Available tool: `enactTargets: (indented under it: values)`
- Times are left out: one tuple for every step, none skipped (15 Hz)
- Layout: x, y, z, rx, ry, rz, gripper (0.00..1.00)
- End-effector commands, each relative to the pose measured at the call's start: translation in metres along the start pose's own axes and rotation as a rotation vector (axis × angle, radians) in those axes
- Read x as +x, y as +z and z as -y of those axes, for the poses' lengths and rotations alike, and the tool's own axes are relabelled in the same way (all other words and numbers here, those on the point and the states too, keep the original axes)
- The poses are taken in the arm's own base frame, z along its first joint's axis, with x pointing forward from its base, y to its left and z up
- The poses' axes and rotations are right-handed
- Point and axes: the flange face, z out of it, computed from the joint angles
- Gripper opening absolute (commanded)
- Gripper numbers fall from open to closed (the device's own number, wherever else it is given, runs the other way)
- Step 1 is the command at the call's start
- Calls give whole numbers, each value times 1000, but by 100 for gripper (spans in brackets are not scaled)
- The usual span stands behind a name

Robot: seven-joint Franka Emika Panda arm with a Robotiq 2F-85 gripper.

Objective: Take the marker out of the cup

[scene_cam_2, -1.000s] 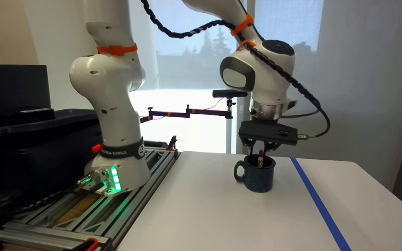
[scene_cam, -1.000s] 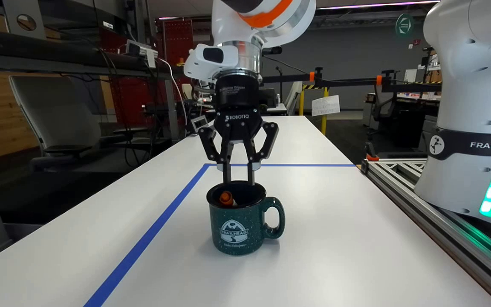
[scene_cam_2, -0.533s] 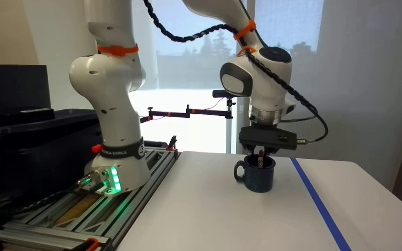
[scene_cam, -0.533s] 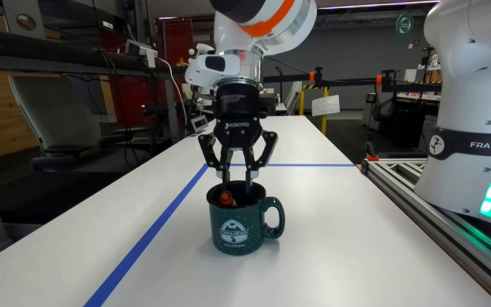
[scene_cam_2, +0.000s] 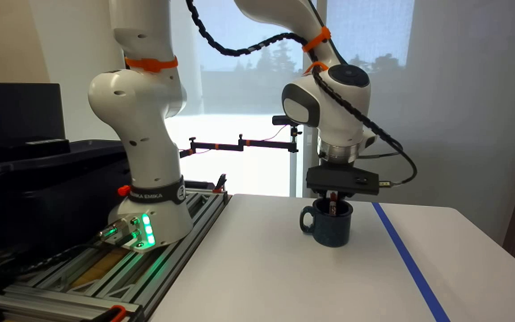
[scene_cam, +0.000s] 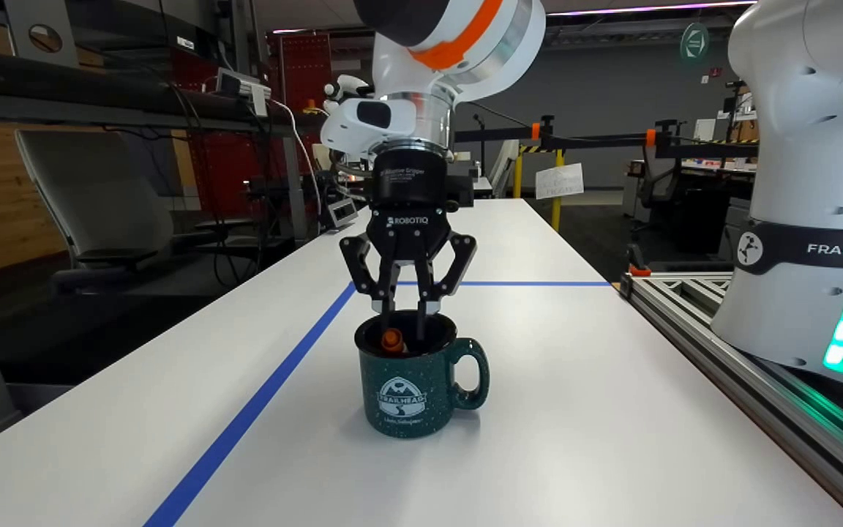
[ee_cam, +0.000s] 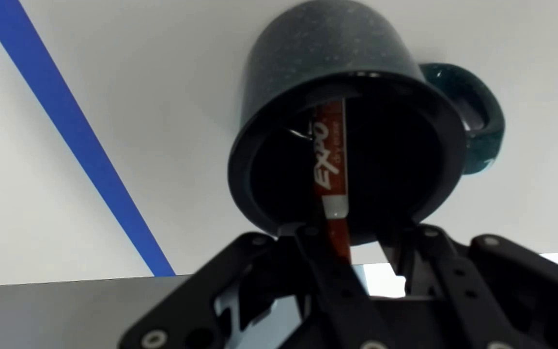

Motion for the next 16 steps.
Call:
enactTargets:
  values:
    - [-3,2,0,-27,-12,-8,33]
    - [-3,2,0,-27,-14,-8,33]
    - [-5,3,0,-26,-15,-8,32]
    - [-6,4,0,-24,-13,-8,32]
    - [-8,5,0,-21,-11,-9,32]
    - [-9,6,1,-20,-9,-8,33]
    - [-11,8,1,-17,-7,-8,33]
    - [-13,10,1,-11,-3,-7,32]
    - [-14,13,1,-5,0,-6,26]
    - [-16,15,2,2,5,-4,13]
    - [-17,16,2,6,6,-2,0]
    - [-16,14,1,2,3,-4,2]
    - [-14,13,1,5,0,-5,5]
    - [-12,11,1,12,-2,-7,5]
    - [-10,9,1,13,-2,-10,5]
    - [-8,6,2,18,-1,-11,5]
